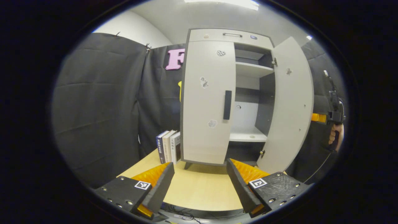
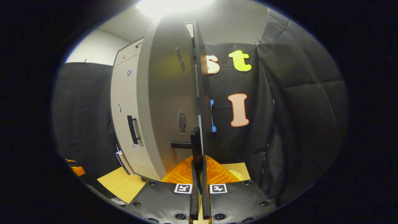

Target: Open the right door of the double-door shoe cabinet with the right hand, and open the left door with the left hand.

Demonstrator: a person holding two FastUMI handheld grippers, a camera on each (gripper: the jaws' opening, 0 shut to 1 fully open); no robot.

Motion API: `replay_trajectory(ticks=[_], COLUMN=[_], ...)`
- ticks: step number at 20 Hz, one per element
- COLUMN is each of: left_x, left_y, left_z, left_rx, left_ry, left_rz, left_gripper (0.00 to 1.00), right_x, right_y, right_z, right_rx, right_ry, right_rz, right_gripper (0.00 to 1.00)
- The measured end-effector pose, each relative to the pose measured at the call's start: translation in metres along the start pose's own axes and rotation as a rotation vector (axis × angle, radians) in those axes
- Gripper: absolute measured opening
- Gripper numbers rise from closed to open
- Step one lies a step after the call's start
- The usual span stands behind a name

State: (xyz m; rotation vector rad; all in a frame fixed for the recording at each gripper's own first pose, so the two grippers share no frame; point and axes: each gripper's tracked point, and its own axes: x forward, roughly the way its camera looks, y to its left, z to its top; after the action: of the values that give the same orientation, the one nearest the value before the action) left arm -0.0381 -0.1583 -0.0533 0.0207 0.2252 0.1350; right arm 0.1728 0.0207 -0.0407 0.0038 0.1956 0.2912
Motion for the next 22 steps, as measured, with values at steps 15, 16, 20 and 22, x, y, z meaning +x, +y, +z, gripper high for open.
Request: replay_trajectory(ticks=[15, 16, 20, 22], left_x=[0.155, 0.164, 0.197, 0.210], left_y=[0.031, 0.025, -0.012, -0.033], left_z=[0.078, 0.084, 0.106, 0.119], left_rx=[0.012, 0.007, -0.033, -0.029], left_ry=[-0.130, -0.143, -0.186, -0.201], left_rz=[-0.284, -0.307, -0.383, -0.405], left_gripper=[1.00, 1.00, 0.98, 0.98], right_x=[-0.076, -0.086, -0.118, -0.118], right_y=[-0.027, -0.040, -0.079, -0.096], right_z=[0.006, 0.007, 0.014, 0.013], right_rx=[0.118, 0.110, 0.106, 0.115], right_ry=[-0.021, -0.023, -0.041, -0.059], right_rz=[-0.321, -0.375, -0.517, -0.545], right_gripper=[0.06, 0.02, 0.06, 0.06])
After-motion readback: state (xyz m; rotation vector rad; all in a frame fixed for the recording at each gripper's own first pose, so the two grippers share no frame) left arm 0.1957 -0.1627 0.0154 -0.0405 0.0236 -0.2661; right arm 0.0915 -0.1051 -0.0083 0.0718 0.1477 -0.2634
